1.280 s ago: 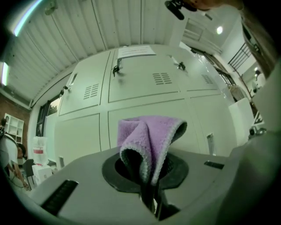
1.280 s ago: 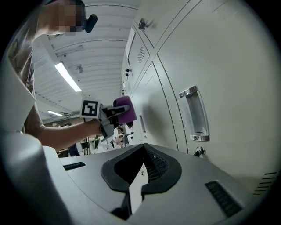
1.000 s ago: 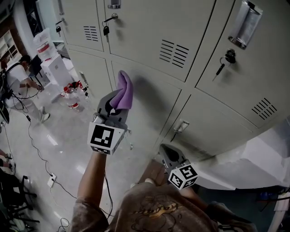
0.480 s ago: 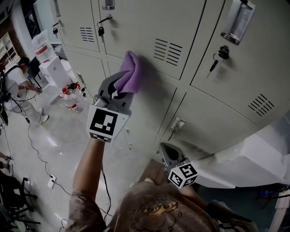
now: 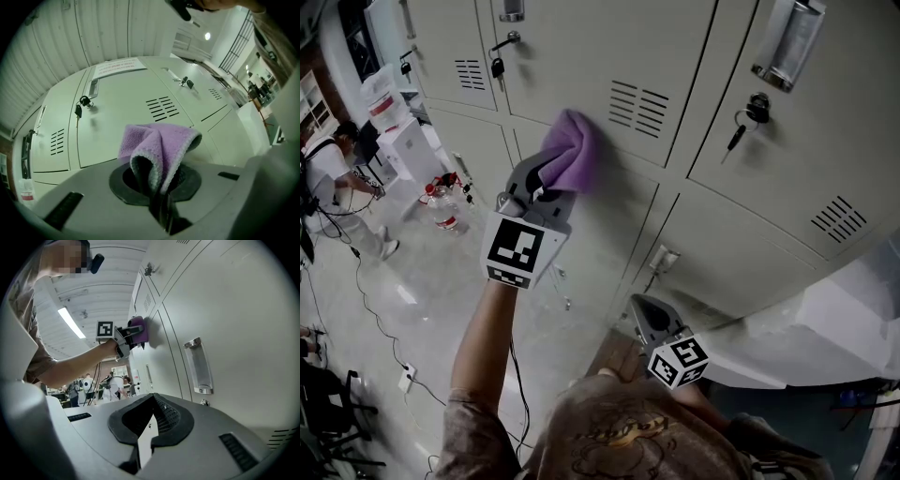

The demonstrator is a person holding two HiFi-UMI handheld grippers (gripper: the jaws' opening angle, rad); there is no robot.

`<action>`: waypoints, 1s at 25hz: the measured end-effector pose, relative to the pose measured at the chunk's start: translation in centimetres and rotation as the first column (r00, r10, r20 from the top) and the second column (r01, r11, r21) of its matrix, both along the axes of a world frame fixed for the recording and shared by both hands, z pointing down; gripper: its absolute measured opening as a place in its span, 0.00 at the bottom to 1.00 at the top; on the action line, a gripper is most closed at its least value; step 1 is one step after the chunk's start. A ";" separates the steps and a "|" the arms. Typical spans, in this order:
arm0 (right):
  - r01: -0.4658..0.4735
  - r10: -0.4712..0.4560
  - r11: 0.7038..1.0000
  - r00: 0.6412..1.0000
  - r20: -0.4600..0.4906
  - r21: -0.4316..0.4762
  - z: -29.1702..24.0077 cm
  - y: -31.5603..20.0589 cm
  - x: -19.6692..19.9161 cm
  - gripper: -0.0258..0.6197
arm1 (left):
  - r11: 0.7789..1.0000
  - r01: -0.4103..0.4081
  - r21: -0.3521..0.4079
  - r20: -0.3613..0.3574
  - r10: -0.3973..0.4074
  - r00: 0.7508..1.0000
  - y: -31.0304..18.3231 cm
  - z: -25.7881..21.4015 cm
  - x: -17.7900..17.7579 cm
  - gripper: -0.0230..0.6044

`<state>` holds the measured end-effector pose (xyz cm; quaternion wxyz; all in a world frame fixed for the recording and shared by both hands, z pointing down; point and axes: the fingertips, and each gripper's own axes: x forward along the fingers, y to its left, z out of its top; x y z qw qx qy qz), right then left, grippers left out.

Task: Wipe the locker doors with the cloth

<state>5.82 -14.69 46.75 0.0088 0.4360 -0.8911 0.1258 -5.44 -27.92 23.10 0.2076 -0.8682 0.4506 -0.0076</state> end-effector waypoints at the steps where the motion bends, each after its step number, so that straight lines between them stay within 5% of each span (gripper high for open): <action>1: -0.001 0.001 1.000 1.000 0.000 -0.001 0.0 -0.1 0.0 0.04 | 1.000 -0.003 0.001 -0.006 0.003 1.000 0.0 0.1 0.0 0.10; 13: 0.002 -0.002 1.000 1.000 -0.001 -0.016 0.7 -0.4 -0.1 0.04 | 0.994 -0.015 -0.108 -0.018 0.014 1.000 -0.5 5.8 -0.1 0.10; 25: -0.006 0.006 1.000 1.000 -0.004 -0.027 1.1 -0.8 -0.2 0.04 | 0.975 -0.027 -0.219 0.059 0.040 0.997 -0.4 13.9 0.8 0.10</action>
